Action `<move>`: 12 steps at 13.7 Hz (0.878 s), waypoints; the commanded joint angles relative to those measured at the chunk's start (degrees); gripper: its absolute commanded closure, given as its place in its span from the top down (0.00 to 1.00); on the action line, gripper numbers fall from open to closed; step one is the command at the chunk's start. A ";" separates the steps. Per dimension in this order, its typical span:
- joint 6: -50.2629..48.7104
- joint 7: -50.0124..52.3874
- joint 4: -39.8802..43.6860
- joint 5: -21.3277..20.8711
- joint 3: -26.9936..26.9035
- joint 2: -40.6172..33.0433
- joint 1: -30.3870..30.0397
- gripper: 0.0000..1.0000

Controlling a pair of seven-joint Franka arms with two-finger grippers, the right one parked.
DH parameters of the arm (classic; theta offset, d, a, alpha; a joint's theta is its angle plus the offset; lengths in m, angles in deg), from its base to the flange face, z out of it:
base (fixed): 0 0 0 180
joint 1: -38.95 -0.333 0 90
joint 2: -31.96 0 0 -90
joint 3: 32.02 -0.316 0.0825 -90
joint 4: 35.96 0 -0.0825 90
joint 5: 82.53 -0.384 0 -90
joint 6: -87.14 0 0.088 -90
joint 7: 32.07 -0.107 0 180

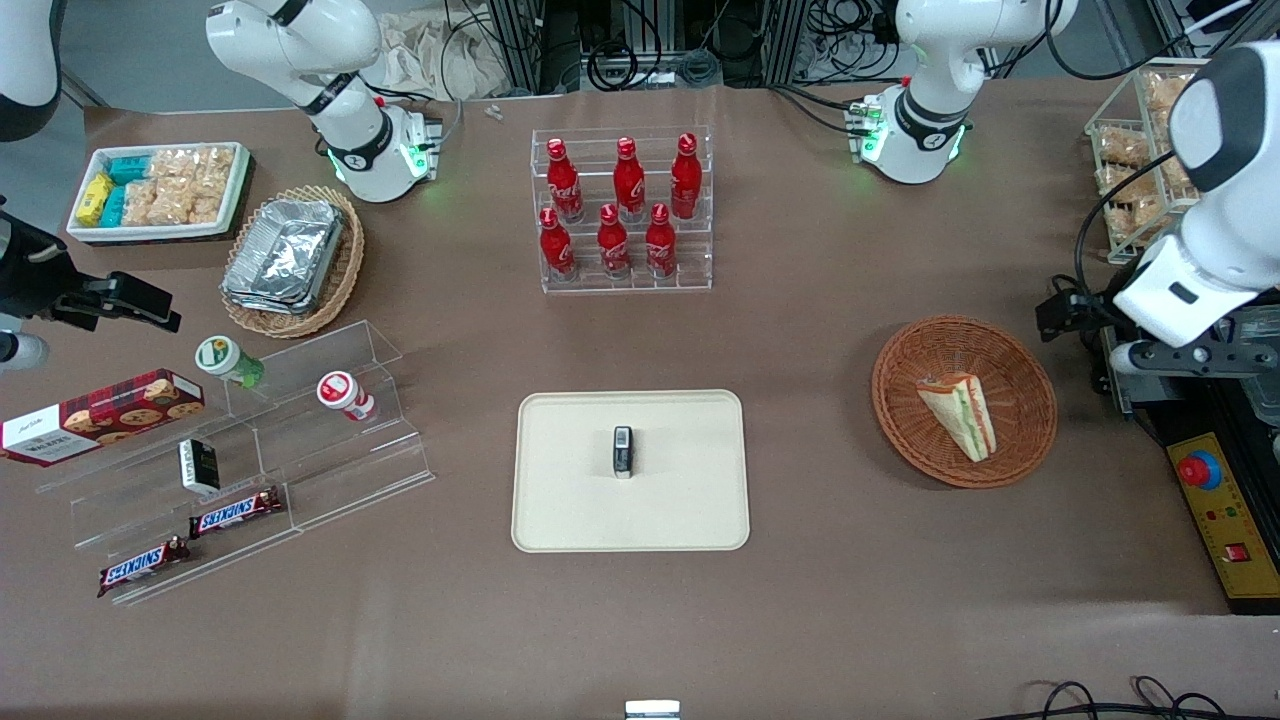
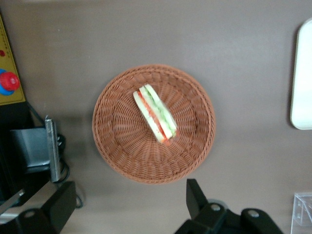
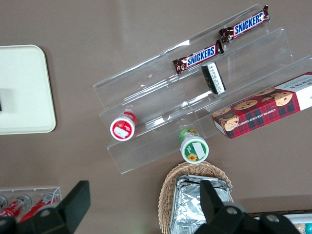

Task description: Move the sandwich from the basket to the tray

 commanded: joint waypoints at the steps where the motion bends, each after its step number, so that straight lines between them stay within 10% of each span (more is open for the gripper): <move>1: 6.05 6.70 -7.95 -0.88 0.17 -3.57 0.00 1.00; 12: 26.79 29.39 -23.07 -0.88 0.52 0.37 0.18 1.00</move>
